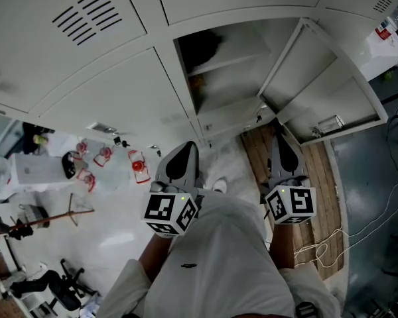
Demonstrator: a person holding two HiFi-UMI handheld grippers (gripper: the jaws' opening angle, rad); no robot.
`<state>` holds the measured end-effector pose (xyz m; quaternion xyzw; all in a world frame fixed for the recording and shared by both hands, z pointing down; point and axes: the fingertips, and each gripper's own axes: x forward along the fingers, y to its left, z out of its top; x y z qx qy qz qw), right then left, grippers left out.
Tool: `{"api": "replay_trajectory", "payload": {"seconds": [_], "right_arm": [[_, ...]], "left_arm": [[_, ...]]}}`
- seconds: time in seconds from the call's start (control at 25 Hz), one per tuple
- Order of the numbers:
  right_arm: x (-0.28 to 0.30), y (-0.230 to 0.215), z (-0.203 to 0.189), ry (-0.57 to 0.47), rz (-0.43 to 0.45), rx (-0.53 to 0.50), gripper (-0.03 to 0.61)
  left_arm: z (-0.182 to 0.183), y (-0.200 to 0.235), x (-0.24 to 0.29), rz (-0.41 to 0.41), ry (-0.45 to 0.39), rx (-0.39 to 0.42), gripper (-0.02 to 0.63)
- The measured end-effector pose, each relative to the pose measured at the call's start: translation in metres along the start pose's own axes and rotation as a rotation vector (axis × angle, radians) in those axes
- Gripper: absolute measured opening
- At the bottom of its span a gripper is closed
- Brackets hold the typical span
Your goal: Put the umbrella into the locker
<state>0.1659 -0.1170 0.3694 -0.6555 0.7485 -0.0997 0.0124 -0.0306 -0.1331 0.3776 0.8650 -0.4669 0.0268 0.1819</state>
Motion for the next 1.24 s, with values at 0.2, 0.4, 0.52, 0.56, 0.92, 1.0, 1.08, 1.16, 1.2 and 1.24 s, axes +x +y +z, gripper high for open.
{"api": "replay_trajectory", "payload": {"seconds": [0.2, 0.4, 0.52, 0.56, 0.92, 1.0, 1.08, 1.16, 1.2, 1.24], "right_arm": [[-0.0001, -0.0008, -0.0015, 0.004, -0.003, 0.004, 0.002], [-0.0009, 0.0005, -0.0028, 0.008, -0.003, -0.001, 0.002], [-0.0013, 0.0004, -0.0027, 0.007, -0.002, -0.001, 0.002], [-0.0013, 0.0003, -0.0029, 0.008, -0.002, 0.000, 0.002], [-0.0004, 0.0021, -0.0037, 0.009, 0.005, 0.002, 0.002], [-0.0001, 0.0021, -0.0037, 0.009, 0.006, 0.001, 0.002], [0.0001, 0.0018, -0.0041, 0.010, 0.005, 0.000, 0.002], [0.0003, 0.0018, -0.0045, 0.011, 0.005, -0.001, 0.002], [0.0003, 0.0018, -0.0047, 0.012, 0.006, -0.001, 0.002], [0.0004, 0.0018, -0.0048, 0.013, 0.006, -0.001, 0.002]], "left_arm": [[-0.0007, 0.0004, -0.0001, 0.004, 0.003, -0.004, 0.018], [-0.0018, 0.0014, -0.0007, 0.006, 0.004, -0.006, 0.018], [-0.0022, 0.0014, -0.0009, 0.007, 0.004, -0.007, 0.017], [-0.0022, 0.0013, -0.0010, 0.007, 0.004, -0.007, 0.018], [-0.0024, 0.0032, -0.0019, 0.011, 0.004, -0.009, 0.018], [-0.0023, 0.0033, -0.0018, 0.011, 0.003, -0.009, 0.017], [-0.0022, 0.0032, -0.0016, 0.011, 0.002, -0.009, 0.017], [-0.0021, 0.0033, -0.0016, 0.011, 0.001, -0.010, 0.018], [-0.0021, 0.0034, -0.0016, 0.011, 0.002, -0.010, 0.018], [-0.0021, 0.0034, -0.0015, 0.012, 0.002, -0.010, 0.017]]}}
